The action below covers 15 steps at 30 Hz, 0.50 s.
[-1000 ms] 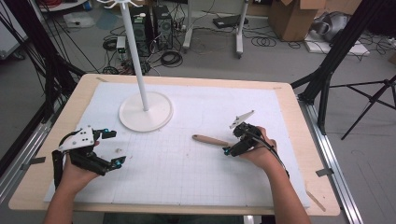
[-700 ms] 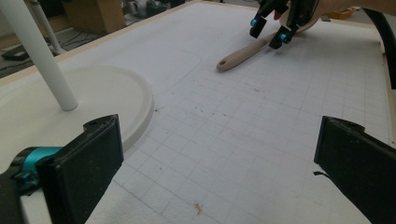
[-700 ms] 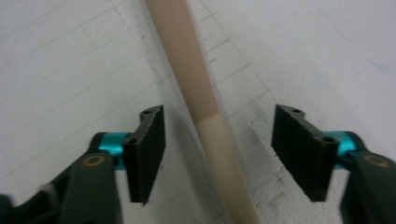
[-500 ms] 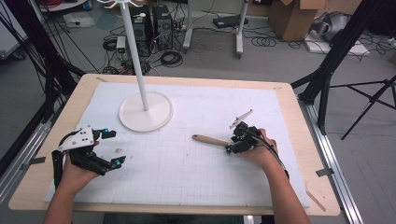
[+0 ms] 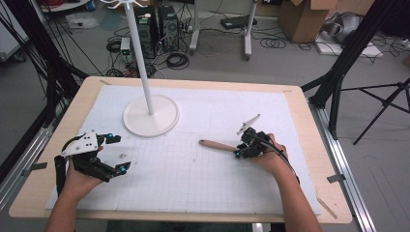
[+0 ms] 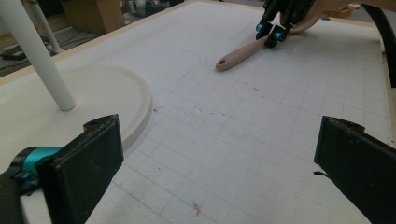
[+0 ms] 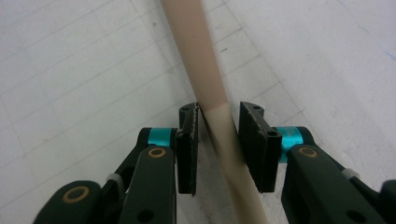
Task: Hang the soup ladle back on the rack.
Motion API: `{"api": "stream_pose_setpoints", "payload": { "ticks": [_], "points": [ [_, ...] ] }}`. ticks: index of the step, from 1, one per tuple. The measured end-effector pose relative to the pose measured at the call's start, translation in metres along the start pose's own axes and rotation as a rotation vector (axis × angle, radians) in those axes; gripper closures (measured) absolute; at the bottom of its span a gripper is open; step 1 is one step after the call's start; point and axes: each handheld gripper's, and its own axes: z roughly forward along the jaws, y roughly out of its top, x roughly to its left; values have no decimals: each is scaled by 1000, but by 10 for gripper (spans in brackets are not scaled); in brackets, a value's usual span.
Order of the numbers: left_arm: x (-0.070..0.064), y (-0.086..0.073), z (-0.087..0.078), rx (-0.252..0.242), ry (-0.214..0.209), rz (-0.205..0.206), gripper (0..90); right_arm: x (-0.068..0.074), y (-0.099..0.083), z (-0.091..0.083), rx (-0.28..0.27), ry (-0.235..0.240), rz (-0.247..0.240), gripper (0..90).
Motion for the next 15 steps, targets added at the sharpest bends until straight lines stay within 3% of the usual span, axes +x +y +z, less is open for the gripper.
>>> {"api": "stream_pose_setpoints", "payload": {
  "ticks": [11,14,15],
  "points": [
    [-1,1,0,3,0,3,16,7,6,-1,47,-18,-74,735],
    [-1,1,0,3,0,4,16,8,6,-1,51,-6,-75,775],
    [-1,1,-1,3,1,3,16,8,6,-1,52,-2,-50,776]
  ]
}}
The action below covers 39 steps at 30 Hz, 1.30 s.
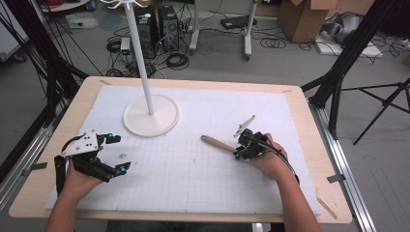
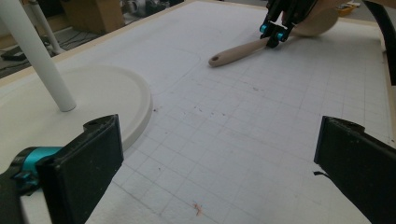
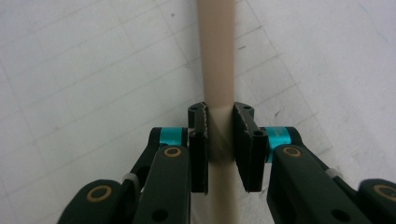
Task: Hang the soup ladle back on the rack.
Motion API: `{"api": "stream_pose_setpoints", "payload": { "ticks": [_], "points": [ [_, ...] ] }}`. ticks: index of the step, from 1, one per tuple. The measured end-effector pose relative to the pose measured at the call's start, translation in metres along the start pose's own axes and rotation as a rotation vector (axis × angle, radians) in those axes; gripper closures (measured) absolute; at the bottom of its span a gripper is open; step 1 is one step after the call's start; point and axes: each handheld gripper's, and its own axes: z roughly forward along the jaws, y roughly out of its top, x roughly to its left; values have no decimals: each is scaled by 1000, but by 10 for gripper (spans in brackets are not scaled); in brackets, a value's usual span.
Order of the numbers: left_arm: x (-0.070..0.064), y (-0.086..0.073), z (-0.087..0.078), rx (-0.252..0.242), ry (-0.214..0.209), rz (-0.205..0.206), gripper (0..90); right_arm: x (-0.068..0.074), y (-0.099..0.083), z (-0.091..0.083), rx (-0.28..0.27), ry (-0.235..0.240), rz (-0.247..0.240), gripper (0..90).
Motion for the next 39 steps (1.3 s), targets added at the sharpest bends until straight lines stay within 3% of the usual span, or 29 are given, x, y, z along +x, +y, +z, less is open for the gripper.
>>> {"api": "stream_pose_setpoints", "payload": {
  "ticks": [7,23,26,39],
  "points": [
    [0,0,0,0,0,-1,16,2,1,-2,-23,31,4,779],
    [0,0,0,-2,-3,-1,16,3,1,-38,-282,95,38,779],
    [0,0,0,-3,-3,1,16,5,5,-50,-331,98,24,779],
    [0,1,-2,-8,0,1,16,10,34,-81,-436,93,-29,778]
  ]
}}
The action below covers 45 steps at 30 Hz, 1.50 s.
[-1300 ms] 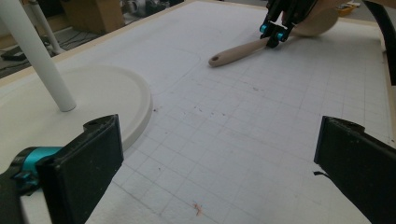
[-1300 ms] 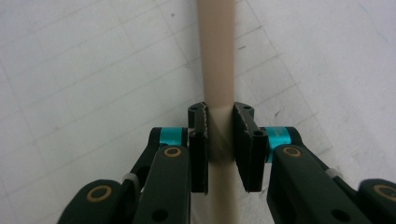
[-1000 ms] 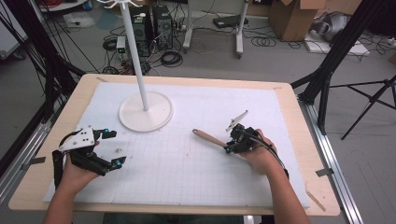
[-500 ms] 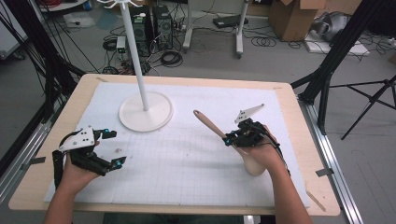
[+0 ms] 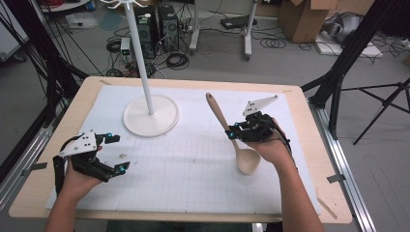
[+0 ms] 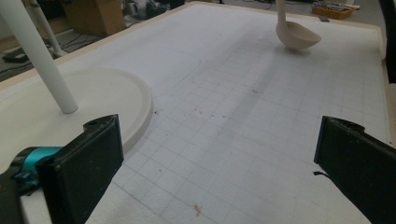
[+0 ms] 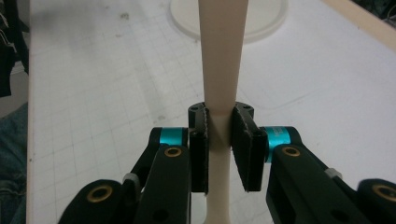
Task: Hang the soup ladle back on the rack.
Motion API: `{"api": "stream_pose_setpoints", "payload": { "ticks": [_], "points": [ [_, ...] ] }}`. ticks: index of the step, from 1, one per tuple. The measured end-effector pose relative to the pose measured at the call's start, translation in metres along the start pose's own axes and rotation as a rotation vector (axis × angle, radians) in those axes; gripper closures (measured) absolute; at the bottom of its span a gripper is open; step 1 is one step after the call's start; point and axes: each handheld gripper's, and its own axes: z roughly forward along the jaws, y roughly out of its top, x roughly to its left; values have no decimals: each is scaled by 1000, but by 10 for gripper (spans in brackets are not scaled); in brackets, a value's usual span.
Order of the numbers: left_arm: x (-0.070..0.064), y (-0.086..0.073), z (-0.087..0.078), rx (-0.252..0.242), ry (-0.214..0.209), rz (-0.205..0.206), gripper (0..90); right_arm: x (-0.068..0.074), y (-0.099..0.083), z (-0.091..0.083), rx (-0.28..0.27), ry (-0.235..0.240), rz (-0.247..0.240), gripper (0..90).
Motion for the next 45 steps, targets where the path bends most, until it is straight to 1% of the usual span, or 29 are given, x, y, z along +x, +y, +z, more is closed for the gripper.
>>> {"api": "stream_pose_setpoints", "payload": {
  "ticks": [1,5,9,10,11,13,14,17,18,19,21,23,24,25,26,27,28,29,32,34,35,36,37,38,39,41,43,44,45],
  "points": [
    [0,0,0,0,0,0,16,0,4,-1,-6,-6,-7,778],
    [0,0,0,-1,2,2,17,1,18,-6,-14,-3,-29,778],
    [0,0,0,-2,1,1,16,0,33,-9,-9,-12,-49,778],
    [0,0,0,-2,1,1,16,0,33,-9,-9,-12,-49,778],
    [0,0,0,-2,2,0,17,-1,42,-10,-2,-15,-58,778],
    [0,0,-1,-3,2,-1,17,0,44,-10,3,-17,-60,778],
    [0,0,-1,-6,1,-4,16,-1,54,-10,5,-14,-72,778],
    [0,1,-1,-9,4,-3,16,-1,66,-11,9,-10,-90,778],
    [0,1,-1,-9,4,-3,16,-1,66,-11,9,-10,-90,778],
    [0,1,-2,-10,4,-4,16,-1,75,-11,17,-3,-91,778],
    [0,1,-2,-10,3,-3,16,-1,81,-11,21,-2,-97,778],
    [0,1,-2,-9,3,-1,17,-1,87,-10,16,9,-98,778],
    [0,1,-2,-9,3,-1,16,-1,87,-10,16,9,-98,778],
    [1,1,-3,-11,3,0,17,-3,93,-10,15,17,-103,778],
    [1,1,-3,-11,3,0,16,-3,93,-10,15,17,-103,778],
    [1,1,-3,-12,3,-1,16,-3,100,-11,27,12,-112,778],
    [1,1,-3,-12,3,-1,16,-3,100,-11,27,12,-112,778],
    [1,1,-3,-14,2,-4,16,-4,107,-11,26,15,-117,778],
    [1,0,-3,-12,3,-7,16,-4,118,-13,42,18,-132,778],
    [1,0,-3,-12,3,-6,16,-3,121,-13,46,18,-136,778],
    [1,0,-3,-13,2,-6,16,-4,127,-13,53,30,-143,778],
    [1,0,-3,-13,2,-6,16,-4,130,-12,59,31,-146,778],
    [1,1,-3,-14,3,-6,16,-5,134,-12,69,35,-160,778],
    [1,1,-3,-14,3,-6,16,-5,134,-12,69,35,-160,778],
    [1,0,-3,-12,3,-7,16,-5,142,-12,73,37,-165,778],
    [1,0,-2,-9,3,-5,16,-6,149,-12,81,38,-167,778],
    [1,0,-2,-9,3,-5,16,-7,153,-12,75,38,-175,778],
    [1,0,-2,-9,3,-5,17,-8,161,-13,70,46,-177,777],
    [1,0,-2,-11,2,-6,16,-8,163,-13,70,49,-175,778]
  ]
}}
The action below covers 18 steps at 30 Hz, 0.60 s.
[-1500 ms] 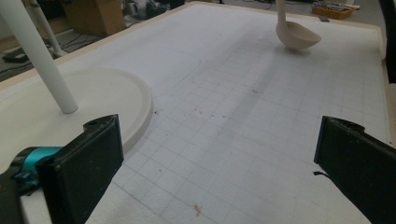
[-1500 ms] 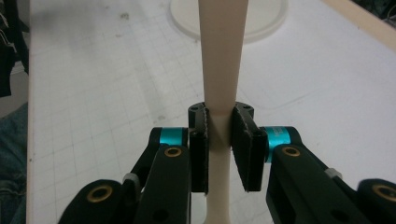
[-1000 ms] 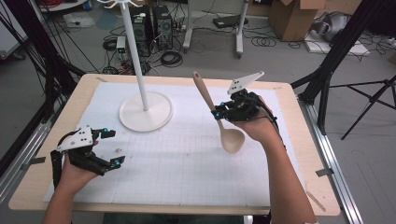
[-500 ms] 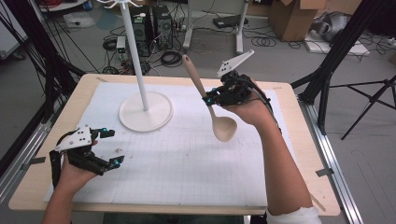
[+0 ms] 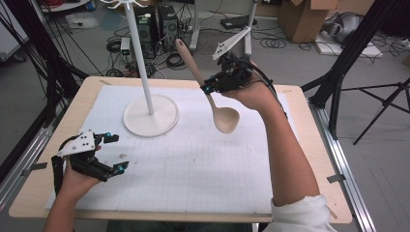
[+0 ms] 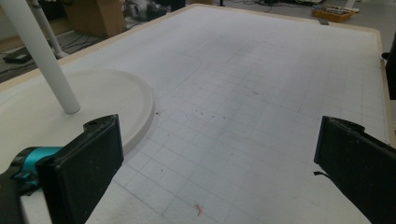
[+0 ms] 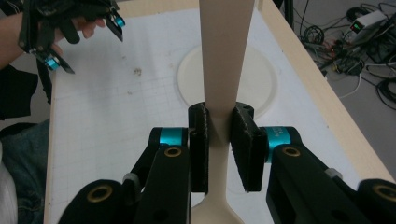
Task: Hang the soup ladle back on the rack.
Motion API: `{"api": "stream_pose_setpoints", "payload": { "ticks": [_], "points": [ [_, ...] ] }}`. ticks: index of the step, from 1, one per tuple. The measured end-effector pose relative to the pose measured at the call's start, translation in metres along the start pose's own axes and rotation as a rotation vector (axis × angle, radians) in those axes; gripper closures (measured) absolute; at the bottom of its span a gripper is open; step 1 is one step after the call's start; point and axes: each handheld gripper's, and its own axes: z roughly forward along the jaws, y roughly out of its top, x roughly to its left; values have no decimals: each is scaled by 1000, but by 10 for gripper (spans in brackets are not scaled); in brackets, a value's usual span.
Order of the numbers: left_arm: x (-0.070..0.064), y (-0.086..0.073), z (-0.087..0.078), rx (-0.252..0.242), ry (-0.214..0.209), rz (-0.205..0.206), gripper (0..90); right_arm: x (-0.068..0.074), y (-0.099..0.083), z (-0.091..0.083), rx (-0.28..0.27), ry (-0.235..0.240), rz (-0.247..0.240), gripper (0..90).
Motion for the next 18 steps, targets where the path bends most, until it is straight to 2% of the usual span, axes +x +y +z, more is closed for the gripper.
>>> {"api": "stream_pose_setpoints", "payload": {
  "ticks": [1,2,9,18],
  "points": [
    [0,0,0,0,0,0,16,0,0,0,0,0,0,778],
    [0,0,0,-1,0,0,17,-3,8,-1,-14,7,-18,778],
    [1,0,-1,-2,2,0,16,-12,29,1,-15,16,-35,777],
    [0,-1,0,2,-1,-1,16,-27,51,8,-21,20,-22,777]
  ]
}}
